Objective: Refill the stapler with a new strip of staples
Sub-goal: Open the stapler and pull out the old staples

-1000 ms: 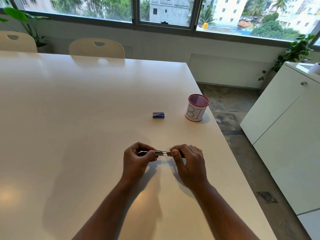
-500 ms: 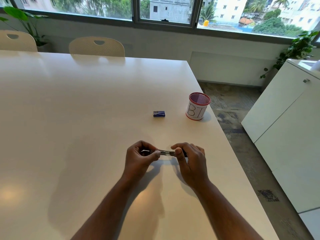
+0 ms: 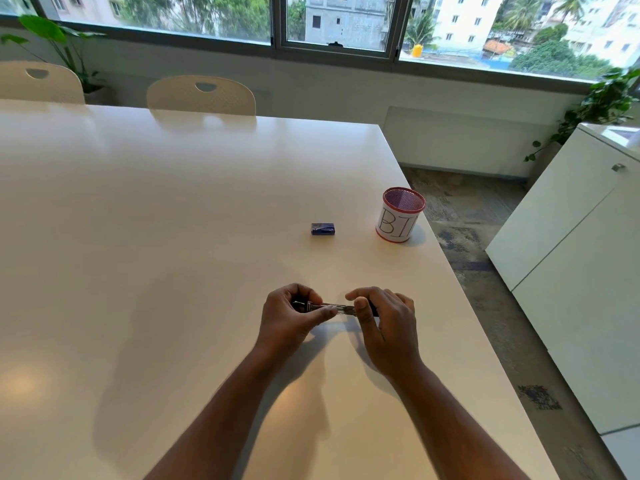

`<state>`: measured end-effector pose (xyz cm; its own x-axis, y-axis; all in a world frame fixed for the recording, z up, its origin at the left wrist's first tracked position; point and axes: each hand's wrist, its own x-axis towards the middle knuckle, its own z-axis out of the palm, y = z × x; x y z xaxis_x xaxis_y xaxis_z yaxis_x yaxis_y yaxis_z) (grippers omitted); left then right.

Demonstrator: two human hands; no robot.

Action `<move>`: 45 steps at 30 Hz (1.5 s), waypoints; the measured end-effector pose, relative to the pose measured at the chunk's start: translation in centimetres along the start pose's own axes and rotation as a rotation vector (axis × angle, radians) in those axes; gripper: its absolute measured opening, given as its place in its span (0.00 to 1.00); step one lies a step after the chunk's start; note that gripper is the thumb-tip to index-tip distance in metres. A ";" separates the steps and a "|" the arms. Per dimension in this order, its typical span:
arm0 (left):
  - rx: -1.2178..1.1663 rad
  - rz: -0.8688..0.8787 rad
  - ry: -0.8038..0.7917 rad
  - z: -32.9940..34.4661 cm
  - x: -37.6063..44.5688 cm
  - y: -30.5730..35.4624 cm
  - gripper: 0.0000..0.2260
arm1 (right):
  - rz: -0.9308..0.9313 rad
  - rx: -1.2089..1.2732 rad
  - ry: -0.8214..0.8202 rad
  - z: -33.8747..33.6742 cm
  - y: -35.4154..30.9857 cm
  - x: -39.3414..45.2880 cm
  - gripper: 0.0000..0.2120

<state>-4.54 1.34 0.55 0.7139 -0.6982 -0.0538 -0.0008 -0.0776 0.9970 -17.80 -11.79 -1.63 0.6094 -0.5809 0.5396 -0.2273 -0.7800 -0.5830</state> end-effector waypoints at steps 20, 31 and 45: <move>-0.315 -0.063 -0.022 -1.1 -0.1 -0.6 0.07 | 0.062 0.058 -0.088 -0.1 0.0 0.3 0.13; -0.266 0.003 0.046 -0.7 -0.6 -0.7 0.11 | 0.017 -0.155 -0.200 0.2 0.2 0.0 0.14; 0.109 0.348 0.088 -0.9 -0.5 -1.5 0.14 | -0.003 -0.101 -0.077 0.3 0.2 -0.1 0.17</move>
<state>-4.30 2.43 -0.82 0.7151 -0.6326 0.2974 -0.3253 0.0755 0.9426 -17.72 -11.81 -1.97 0.6656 -0.5620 0.4911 -0.2982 -0.8035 -0.5153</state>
